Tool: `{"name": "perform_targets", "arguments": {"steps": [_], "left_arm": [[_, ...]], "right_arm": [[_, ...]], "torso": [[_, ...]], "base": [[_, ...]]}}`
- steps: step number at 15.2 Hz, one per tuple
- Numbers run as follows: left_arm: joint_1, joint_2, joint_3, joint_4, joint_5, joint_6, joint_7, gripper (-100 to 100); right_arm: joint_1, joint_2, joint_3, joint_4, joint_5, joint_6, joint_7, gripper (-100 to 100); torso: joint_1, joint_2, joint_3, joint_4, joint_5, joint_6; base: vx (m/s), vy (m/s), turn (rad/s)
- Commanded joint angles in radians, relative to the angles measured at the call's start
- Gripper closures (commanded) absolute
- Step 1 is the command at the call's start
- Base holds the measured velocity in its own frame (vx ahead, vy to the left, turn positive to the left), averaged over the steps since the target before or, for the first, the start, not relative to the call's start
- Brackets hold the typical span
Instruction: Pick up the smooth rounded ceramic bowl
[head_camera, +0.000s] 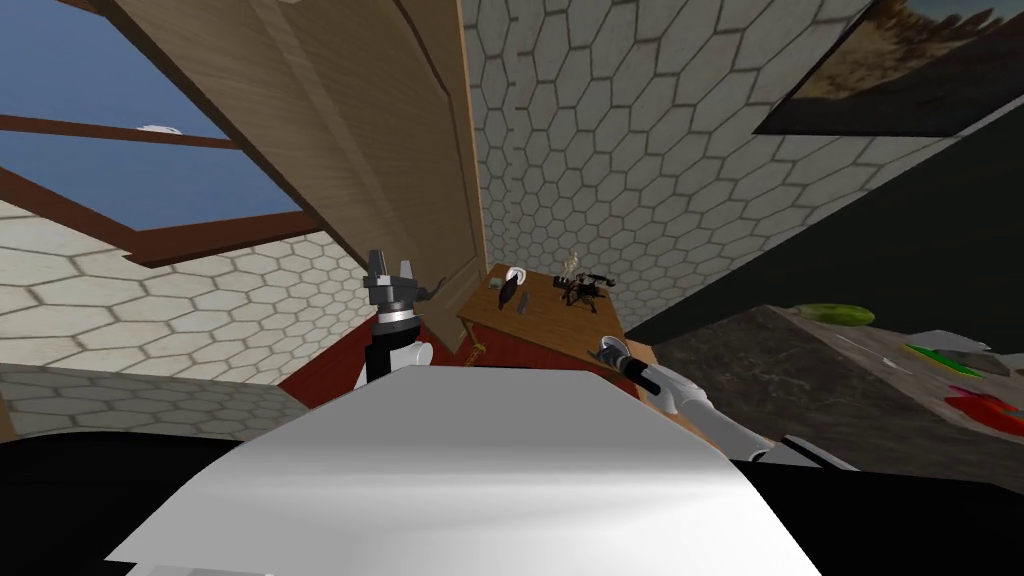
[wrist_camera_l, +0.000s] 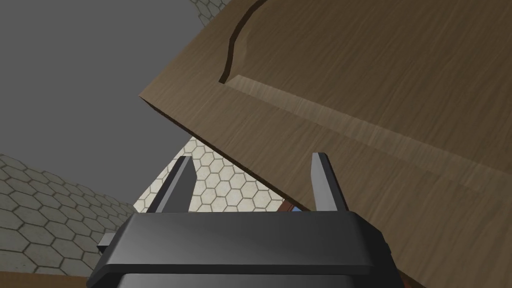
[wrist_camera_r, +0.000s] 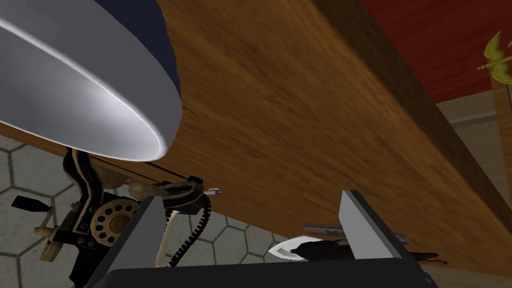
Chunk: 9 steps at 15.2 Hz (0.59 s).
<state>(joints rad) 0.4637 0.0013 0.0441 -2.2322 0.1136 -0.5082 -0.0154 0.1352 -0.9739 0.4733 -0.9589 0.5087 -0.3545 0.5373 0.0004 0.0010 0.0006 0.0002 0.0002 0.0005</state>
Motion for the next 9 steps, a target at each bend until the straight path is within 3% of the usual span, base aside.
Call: {"name": "perform_targets", "arguments": {"steps": [1,6,9], "left_arm": [[0.000,0.000,0.000,0.000,0.000,0.000,0.000,0],[0.000,0.000,0.000,0.000,0.000,0.000,0.000,0],[0.000,0.000,0.000,0.000,0.000,0.000,0.000,0]], "right_arm": [[-0.016,-0.018,0.035,0.050,0.031,0.010,0.012,-100],[-0.032,-0.041,0.079,0.154,0.078,0.008,0.040,-100],[-0.049,-0.062,0.139,0.267,0.138,0.004,0.076,-100]], "torso": [[0.000,0.000,0.000,0.000,0.000,0.000],[0.000,0.000,0.000,0.000,0.000,-0.001],[0.000,0.000,0.000,0.000,0.000,-0.001]], "base": [[-0.013,0.008,0.095],[-0.013,0.009,0.163],[-0.011,0.017,0.195]]}}
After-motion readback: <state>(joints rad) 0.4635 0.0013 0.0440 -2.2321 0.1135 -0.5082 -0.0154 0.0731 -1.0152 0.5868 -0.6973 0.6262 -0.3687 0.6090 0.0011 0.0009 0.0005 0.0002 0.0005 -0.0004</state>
